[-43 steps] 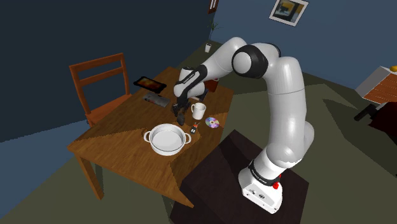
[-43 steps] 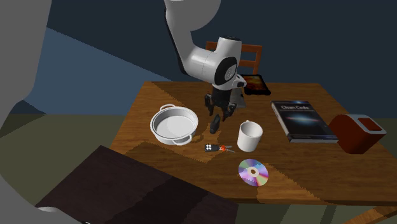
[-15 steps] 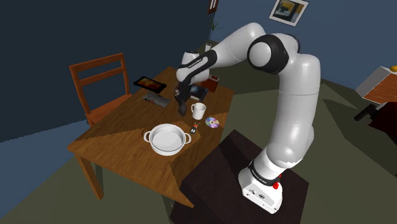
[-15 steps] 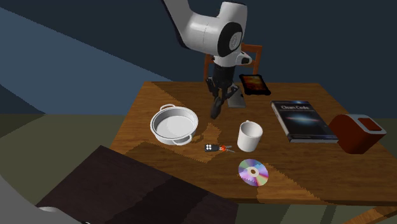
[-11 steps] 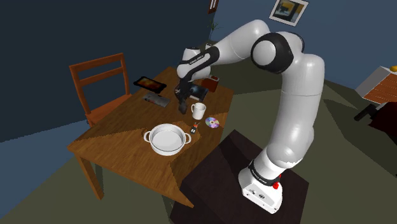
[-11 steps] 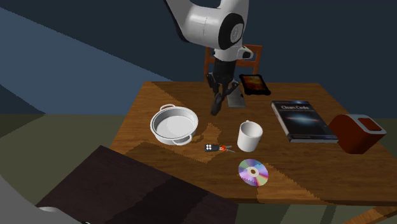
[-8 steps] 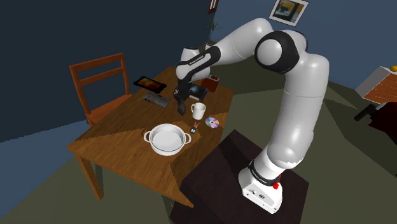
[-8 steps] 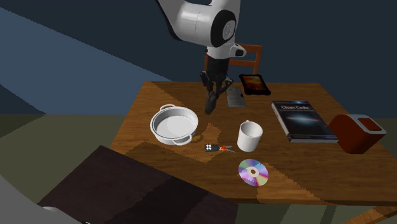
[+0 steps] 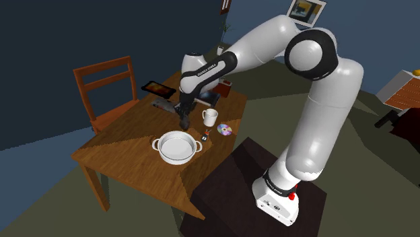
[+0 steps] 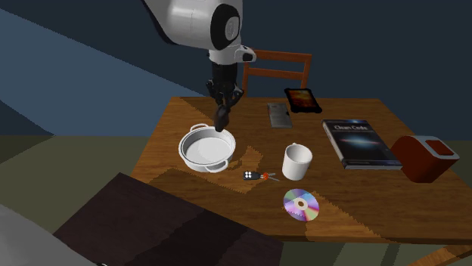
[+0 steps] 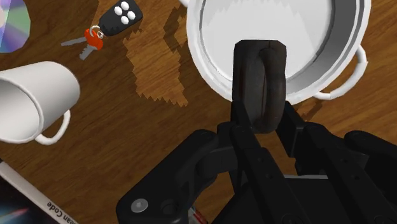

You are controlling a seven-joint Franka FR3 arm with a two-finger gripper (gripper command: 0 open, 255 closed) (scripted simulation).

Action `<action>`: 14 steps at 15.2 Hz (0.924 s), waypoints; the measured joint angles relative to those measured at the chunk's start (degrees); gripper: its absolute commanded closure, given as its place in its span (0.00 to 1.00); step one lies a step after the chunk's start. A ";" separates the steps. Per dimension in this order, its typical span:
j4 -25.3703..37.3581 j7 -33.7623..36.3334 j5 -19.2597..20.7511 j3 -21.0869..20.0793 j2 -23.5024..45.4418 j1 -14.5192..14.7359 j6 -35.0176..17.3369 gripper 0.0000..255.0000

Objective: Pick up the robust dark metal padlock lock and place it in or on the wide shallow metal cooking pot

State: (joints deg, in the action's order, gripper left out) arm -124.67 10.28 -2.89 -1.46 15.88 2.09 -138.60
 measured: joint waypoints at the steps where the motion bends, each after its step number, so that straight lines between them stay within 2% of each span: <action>1: -0.42 1.36 0.09 -0.44 -0.28 0.88 -0.23 1.00; 4: -2.29 5.42 0.30 -1.79 -2.17 3.45 -0.33 1.00; 6: -2.86 6.23 0.38 -2.04 -1.50 3.96 -1.60 1.00; 14: -3.43 6.17 0.51 -1.95 3.43 4.05 -7.07 1.00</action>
State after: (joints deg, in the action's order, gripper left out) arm -128.10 16.45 -2.38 -3.41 19.31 6.14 -145.68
